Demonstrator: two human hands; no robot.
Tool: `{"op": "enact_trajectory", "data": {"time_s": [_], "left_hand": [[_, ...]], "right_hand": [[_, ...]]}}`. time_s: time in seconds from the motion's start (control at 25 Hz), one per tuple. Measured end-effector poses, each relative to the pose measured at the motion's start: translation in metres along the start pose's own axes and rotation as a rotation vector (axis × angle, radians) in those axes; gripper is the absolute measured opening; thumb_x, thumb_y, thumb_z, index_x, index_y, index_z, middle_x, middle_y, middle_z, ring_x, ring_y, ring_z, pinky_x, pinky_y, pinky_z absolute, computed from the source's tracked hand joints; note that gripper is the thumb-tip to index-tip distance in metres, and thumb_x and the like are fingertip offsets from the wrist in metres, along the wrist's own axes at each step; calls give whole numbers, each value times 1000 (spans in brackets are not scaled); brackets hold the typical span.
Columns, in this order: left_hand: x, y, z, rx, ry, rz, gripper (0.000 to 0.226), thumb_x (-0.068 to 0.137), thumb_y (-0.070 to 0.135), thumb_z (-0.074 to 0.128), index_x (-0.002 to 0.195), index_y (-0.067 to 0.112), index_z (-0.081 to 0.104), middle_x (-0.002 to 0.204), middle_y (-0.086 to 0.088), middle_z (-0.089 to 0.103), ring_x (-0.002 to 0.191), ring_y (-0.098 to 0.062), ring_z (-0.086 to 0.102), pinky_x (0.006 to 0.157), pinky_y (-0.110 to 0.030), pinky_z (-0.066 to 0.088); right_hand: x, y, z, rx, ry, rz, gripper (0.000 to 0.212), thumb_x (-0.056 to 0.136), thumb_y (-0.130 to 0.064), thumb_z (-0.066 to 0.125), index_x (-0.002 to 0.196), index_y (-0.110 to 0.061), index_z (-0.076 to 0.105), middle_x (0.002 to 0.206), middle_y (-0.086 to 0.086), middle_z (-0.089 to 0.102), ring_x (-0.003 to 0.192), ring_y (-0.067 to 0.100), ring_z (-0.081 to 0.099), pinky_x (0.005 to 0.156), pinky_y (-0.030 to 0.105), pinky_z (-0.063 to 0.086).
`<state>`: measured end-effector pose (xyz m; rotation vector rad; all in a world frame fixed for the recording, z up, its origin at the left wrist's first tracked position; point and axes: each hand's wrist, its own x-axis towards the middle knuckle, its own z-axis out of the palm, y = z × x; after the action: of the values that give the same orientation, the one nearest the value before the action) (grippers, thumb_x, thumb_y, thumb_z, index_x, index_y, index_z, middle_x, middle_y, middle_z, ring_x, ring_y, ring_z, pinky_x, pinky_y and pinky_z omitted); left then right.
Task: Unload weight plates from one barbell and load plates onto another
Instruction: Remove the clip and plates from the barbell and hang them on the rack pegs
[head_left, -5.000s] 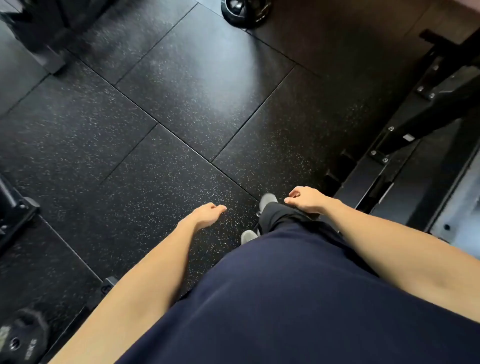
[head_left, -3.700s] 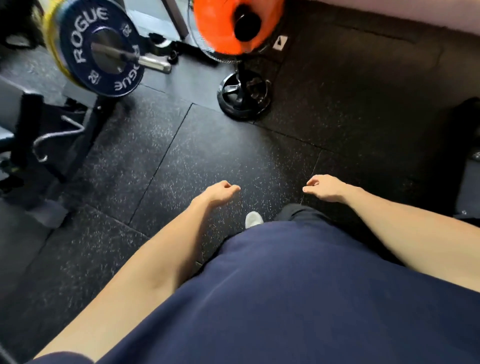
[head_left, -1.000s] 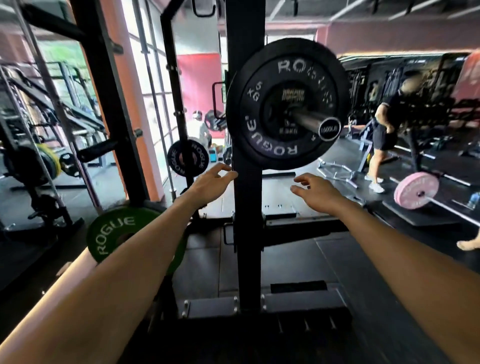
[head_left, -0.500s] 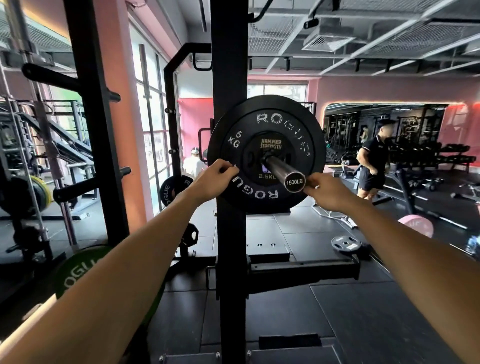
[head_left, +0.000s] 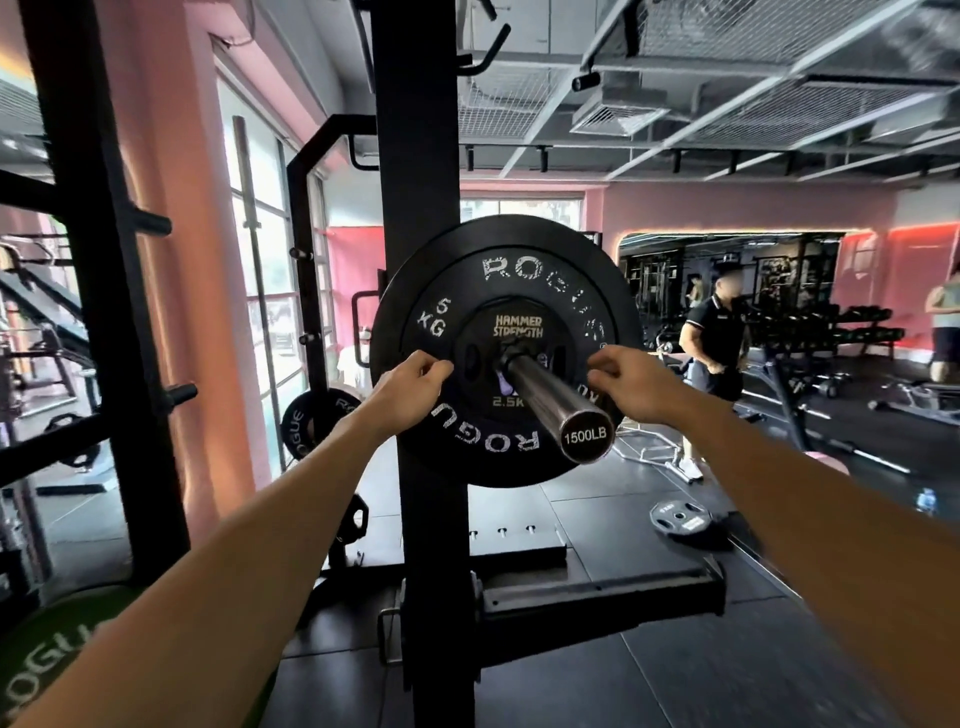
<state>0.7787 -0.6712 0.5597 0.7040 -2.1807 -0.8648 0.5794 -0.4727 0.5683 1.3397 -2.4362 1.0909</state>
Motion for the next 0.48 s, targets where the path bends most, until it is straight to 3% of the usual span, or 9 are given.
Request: {"op": "enact_trajectory", "data": {"time_s": [0.24, 0.36, 0.48], "left_hand": [[46, -6, 26, 35, -46, -16, 32, 96, 46, 41, 100, 21, 61, 98, 0, 62, 96, -19, 56, 84, -33, 41], [65, -12, 43, 10, -49, -24, 37, 95, 47, 40, 102, 20, 65, 104, -2, 67, 103, -22, 60, 98, -40, 45], [77, -13, 58, -18, -55, -28, 32, 97, 43, 41, 90, 24, 65, 100, -5, 68, 100, -25, 62, 98, -43, 48]], "right_hand": [[38, -2, 5, -43, -21, -36, 37, 97, -22, 54, 131, -6, 54, 128, 12, 61, 117, 26, 57, 92, 24, 39], [57, -2, 13, -54, -57, -67, 36, 97, -22, 54, 131, -9, 54, 125, 11, 63, 114, 25, 58, 92, 25, 41], [70, 0, 23, -69, -115, -82, 37, 97, -20, 52, 133, -13, 53, 125, 11, 63, 113, 25, 59, 95, 27, 42]]}}
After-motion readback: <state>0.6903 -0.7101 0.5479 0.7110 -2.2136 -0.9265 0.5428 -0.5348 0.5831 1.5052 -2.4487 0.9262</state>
